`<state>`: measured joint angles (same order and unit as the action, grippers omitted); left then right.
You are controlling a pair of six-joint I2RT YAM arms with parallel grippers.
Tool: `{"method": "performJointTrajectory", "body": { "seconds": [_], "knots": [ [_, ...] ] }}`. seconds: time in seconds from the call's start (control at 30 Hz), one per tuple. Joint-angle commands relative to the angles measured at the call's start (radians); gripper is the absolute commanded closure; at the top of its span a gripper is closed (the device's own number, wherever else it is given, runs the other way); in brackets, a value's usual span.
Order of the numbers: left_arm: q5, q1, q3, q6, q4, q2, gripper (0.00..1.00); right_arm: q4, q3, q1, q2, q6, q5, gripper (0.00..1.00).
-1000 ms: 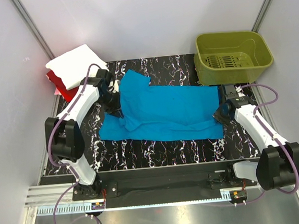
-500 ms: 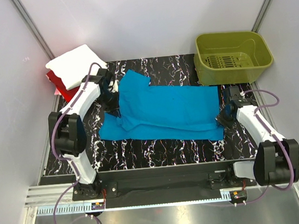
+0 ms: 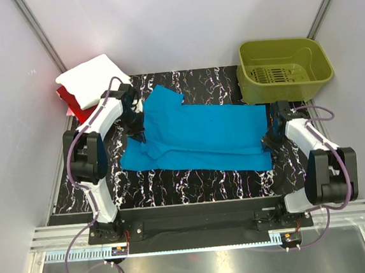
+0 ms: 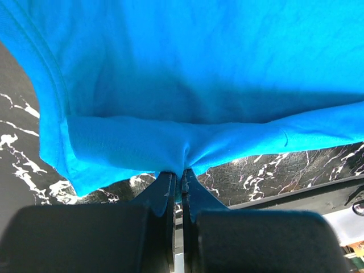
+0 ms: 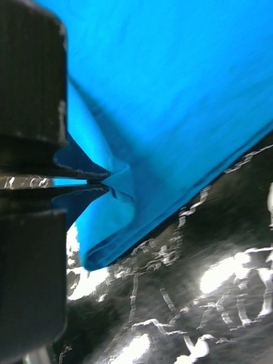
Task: Fold and stack the t-shirts
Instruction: Fold the tshirt
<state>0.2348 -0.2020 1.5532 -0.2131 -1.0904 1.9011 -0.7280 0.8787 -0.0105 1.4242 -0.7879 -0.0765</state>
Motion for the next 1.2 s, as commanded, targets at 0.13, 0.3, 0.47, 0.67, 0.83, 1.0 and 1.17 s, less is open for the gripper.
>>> {"method": "performJointTrajectory", "body": {
  "seconds": [0.13,0.3,0.47,0.67,0.83,1.0,1.17],
  "knots": [
    [-0.019,0.018,0.141,0.001,-0.037,0.078,0.93,0.038,0.15,-0.039,0.12,0.036,-0.029,0.48],
    [-0.025,0.032,0.298,-0.017,-0.101,0.136,0.58,-0.005,0.242,-0.077,0.118,0.052,-0.069,0.14],
    [-0.032,0.03,0.416,-0.039,-0.118,0.087,0.02,-0.027,0.235,-0.077,0.003,0.078,-0.068,0.13],
    [-0.077,0.013,0.241,-0.052,-0.054,-0.072,0.01,0.057,0.073,-0.075,-0.192,0.13,0.155,0.15],
    [-0.055,-0.01,-0.152,-0.118,0.15,-0.279,0.01,0.128,-0.049,-0.03,-0.3,0.134,0.29,0.17],
    [0.02,-0.011,-0.417,-0.224,0.376,-0.381,0.08,0.281,-0.171,0.152,-0.375,0.084,0.357,0.21],
    [0.012,-0.02,-0.522,-0.288,0.497,-0.407,0.26,0.519,-0.32,0.361,-0.43,-0.031,0.307,0.24]
  ]
}}
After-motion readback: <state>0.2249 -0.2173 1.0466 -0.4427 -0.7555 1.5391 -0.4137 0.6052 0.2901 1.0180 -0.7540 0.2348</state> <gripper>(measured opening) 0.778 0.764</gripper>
